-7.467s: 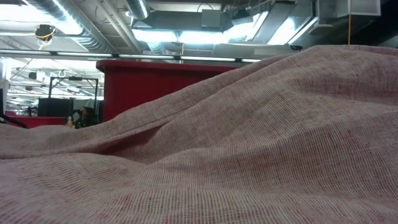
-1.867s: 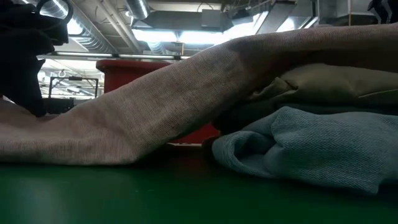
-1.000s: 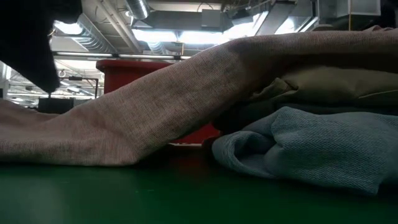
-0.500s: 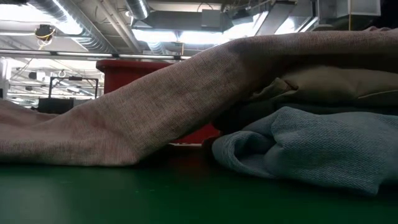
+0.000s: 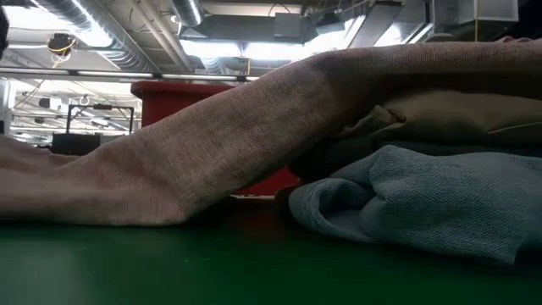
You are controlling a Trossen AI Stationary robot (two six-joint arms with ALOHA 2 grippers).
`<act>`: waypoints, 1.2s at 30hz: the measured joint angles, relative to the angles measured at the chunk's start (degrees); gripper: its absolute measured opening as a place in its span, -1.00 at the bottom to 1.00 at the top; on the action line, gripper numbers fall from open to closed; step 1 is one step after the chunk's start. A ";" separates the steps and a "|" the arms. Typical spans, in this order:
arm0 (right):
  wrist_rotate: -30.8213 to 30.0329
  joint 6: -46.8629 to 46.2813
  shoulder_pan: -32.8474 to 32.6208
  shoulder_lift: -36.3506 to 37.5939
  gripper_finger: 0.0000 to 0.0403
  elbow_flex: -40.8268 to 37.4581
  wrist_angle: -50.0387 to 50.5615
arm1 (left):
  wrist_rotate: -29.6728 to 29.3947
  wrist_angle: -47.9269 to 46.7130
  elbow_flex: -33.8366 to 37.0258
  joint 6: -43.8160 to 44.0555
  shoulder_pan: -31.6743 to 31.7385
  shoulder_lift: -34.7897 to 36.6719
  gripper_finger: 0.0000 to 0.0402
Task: Fold laundry
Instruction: Fold the pink shirt
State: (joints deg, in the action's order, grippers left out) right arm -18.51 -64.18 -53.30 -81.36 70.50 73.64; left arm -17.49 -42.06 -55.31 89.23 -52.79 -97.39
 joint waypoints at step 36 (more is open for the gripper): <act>13.79 0.54 3.04 -5.50 -0.08 9.07 16.50 | 15.44 -14.02 -10.13 -1.28 -0.20 -1.19 -0.58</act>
State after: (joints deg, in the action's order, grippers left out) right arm -4.72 -63.64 -50.26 -86.86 79.57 90.14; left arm -2.05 -56.08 -65.44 87.95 -52.99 -98.59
